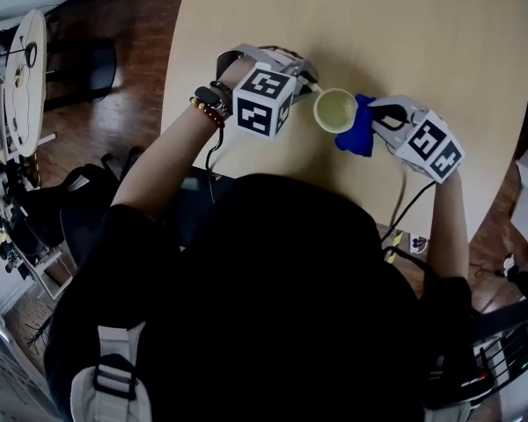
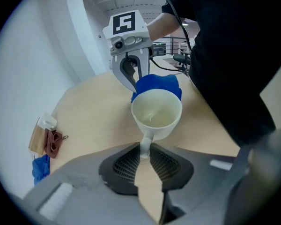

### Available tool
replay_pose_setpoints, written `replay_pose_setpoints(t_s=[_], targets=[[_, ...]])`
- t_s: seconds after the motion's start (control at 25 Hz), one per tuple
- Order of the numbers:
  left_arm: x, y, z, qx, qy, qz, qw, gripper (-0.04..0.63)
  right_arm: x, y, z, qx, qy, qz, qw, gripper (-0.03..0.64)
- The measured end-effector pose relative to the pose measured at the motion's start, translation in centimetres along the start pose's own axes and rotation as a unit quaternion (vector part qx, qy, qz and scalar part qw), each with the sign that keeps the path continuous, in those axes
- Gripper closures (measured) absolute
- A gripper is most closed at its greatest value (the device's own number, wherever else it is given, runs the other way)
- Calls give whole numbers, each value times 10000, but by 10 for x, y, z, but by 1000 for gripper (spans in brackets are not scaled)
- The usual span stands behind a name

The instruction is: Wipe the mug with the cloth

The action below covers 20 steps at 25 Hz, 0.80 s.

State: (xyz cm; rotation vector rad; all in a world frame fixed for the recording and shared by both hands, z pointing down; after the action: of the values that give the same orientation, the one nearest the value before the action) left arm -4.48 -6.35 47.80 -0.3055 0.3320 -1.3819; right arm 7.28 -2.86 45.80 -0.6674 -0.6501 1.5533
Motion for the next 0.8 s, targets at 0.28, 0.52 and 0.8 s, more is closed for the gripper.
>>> replay_pose_setpoints(t_s=[0.28, 0.52, 0.8], targets=[[11, 17, 7, -143, 378, 82, 9991, 502, -2, -31, 24, 579, 66, -27, 9983, 583], [14, 10, 11, -240, 524, 255, 9980, 499, -2, -31, 37, 618, -275, -68, 9977, 583], [11, 22, 15, -482, 441, 708, 9954, 500, -6, -6, 0, -181, -305, -303, 9989, 583]])
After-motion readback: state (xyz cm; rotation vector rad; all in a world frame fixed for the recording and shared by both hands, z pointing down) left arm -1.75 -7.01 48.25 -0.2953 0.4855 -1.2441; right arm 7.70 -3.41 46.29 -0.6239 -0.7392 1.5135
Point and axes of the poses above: the fingertips, and each gripper's own axes: z forward along the fingers, x to its left, y out of its top, the point moved 3 cm from there along -z, backward along the fingers, and after that the axes turned 15 degrees about -z, right-handed, at the moved point
